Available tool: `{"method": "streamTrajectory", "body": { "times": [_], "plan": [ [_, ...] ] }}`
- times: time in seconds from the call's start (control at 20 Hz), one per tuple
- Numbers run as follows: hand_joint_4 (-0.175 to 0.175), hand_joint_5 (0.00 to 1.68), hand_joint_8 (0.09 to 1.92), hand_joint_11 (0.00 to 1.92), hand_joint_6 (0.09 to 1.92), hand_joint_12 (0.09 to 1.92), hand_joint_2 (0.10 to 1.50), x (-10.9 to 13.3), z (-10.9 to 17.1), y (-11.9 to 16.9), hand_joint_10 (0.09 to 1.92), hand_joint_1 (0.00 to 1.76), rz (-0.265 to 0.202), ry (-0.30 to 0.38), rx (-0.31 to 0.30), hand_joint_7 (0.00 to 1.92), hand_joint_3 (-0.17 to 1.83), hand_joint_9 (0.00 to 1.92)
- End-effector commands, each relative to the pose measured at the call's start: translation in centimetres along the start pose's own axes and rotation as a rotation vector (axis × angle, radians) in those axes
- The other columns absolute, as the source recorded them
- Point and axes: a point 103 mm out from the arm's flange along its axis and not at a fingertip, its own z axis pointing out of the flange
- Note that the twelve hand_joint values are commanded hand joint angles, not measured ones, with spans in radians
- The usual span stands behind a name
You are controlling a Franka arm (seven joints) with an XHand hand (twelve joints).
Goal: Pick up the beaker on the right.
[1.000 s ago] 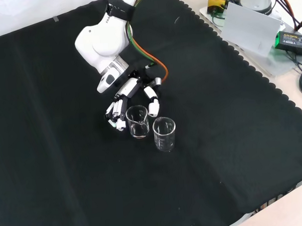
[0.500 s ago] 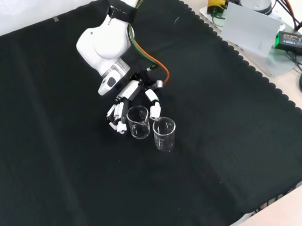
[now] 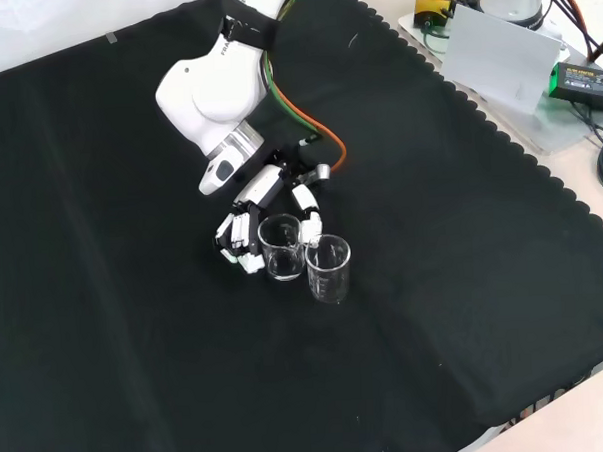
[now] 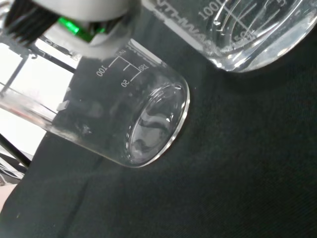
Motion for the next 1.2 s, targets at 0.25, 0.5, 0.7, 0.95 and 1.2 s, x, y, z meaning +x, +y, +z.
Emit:
{"method": "streamTrajectory", "body": {
  "times": [0.25,0.5,0.7,0.95,1.2],
  "plan": [
    [0.168,1.22,0.40,0.49,0.65,1.25,0.79,0.1,-2.3,-1.0,0.46,1.09,-0.058,-0.061,-0.182,1.23,0.42,1.02],
    [0.175,1.29,0.20,0.91,0.57,1.02,0.73,1.0,-3.4,-0.8,0.28,1.12,-0.054,-0.125,-0.227,1.57,0.50,1.35],
    [0.175,1.33,0.09,1.10,0.51,0.91,0.71,1.2,-5.1,-1.6,0.13,1.13,-0.048,-0.171,-0.249,1.71,0.52,1.53],
    [0.175,1.37,0.09,1.19,0.44,0.85,0.69,1.6,-6.0,-1.7,0.09,1.13,-0.044,-0.208,-0.251,1.74,0.53,1.60],
    [0.175,1.39,0.09,1.22,0.40,0.84,0.69,2.2,-6.8,-1.8,0.09,1.14,-0.054,-0.223,-0.231,1.74,0.52,1.61]
  ]
}}
